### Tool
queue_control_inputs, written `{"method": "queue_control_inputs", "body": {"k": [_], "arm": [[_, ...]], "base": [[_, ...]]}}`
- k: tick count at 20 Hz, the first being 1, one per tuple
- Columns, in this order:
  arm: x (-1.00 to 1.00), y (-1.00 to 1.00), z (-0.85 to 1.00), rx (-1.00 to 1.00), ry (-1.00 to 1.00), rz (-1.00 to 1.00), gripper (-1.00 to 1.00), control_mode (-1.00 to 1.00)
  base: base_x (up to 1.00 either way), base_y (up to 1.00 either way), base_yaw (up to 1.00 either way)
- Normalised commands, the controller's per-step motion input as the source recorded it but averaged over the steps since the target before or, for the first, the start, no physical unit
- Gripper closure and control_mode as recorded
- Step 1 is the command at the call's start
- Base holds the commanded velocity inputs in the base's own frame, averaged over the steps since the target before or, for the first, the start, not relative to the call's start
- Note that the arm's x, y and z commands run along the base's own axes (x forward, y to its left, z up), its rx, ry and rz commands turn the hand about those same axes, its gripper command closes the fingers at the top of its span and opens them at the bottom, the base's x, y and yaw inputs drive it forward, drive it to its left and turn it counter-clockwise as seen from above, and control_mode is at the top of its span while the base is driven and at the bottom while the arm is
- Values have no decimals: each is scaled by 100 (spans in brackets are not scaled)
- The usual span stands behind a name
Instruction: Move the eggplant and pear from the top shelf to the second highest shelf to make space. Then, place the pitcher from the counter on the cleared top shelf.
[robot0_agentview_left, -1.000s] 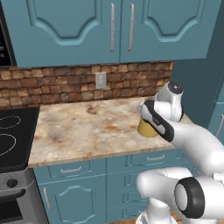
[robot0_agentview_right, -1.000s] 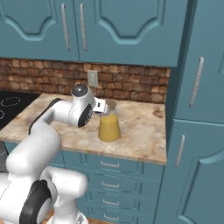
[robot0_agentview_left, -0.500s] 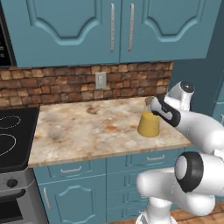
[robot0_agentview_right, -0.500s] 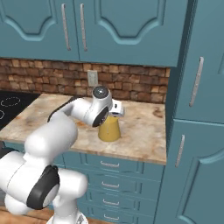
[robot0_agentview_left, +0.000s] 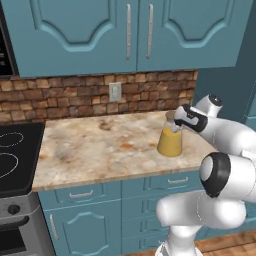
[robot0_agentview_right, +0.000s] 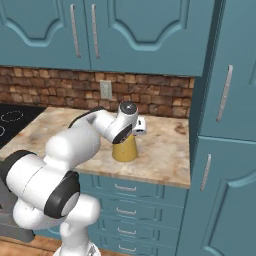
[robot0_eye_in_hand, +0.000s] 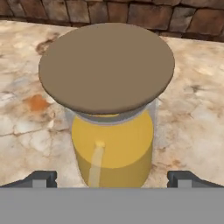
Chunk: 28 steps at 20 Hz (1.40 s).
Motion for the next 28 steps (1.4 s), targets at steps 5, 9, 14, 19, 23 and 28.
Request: {"method": "queue_control_inputs", "body": {"k": [5,9,14,19,23,28], "arm": [[31,0,-29,0,6,15,-100,-100],[41,0,-26,0,5,13,-100,-100],[41,0,-24,0,2,9,-100,-100],[16,2,-37,-2,0,3,100,-100],[1,9,-36,-2,-4,0,100,-100],[2,12,-32,0,-15,0,100,-100]], "base": [[0,0,0],[0,0,0],[0,0,0],[0,0,0],[0,0,0],[0,0,0]]}}
